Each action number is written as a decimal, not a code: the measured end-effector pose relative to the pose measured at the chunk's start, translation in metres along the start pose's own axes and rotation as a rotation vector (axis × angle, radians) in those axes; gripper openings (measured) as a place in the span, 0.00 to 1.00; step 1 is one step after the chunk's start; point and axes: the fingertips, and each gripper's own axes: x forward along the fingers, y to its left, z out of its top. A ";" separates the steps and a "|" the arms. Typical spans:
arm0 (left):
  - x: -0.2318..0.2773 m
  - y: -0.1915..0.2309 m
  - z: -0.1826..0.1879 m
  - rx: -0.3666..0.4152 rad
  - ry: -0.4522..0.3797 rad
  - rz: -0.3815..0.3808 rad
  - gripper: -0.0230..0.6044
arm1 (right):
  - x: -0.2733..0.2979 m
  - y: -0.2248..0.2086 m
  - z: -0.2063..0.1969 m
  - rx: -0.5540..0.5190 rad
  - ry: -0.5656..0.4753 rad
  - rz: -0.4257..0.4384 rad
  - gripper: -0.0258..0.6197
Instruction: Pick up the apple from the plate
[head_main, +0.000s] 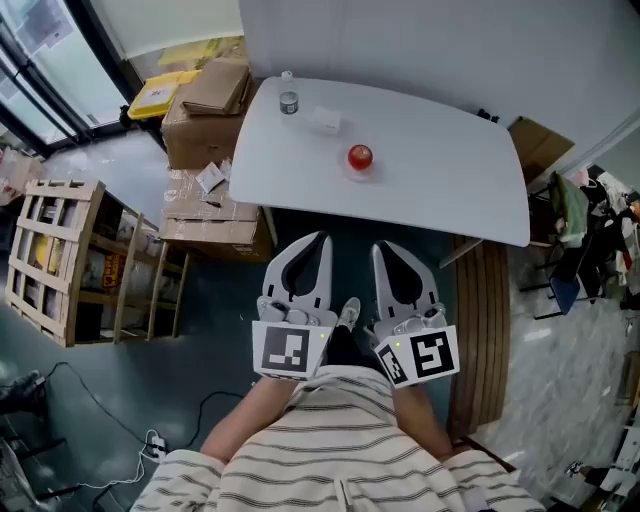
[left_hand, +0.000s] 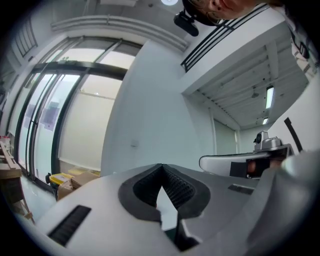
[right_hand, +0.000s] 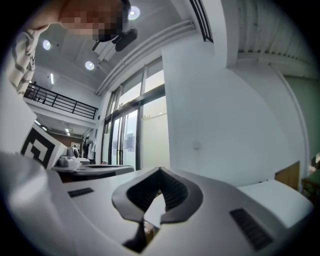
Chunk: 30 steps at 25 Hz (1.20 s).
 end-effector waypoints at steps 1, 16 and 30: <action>0.013 0.004 0.003 0.003 -0.006 0.011 0.04 | 0.012 -0.011 0.003 0.003 -0.009 0.007 0.04; 0.178 -0.001 0.006 0.018 -0.024 0.079 0.04 | 0.113 -0.148 0.013 -0.008 -0.046 0.084 0.04; 0.231 0.030 -0.028 0.019 0.058 0.125 0.04 | 0.176 -0.188 -0.036 0.047 0.044 0.088 0.04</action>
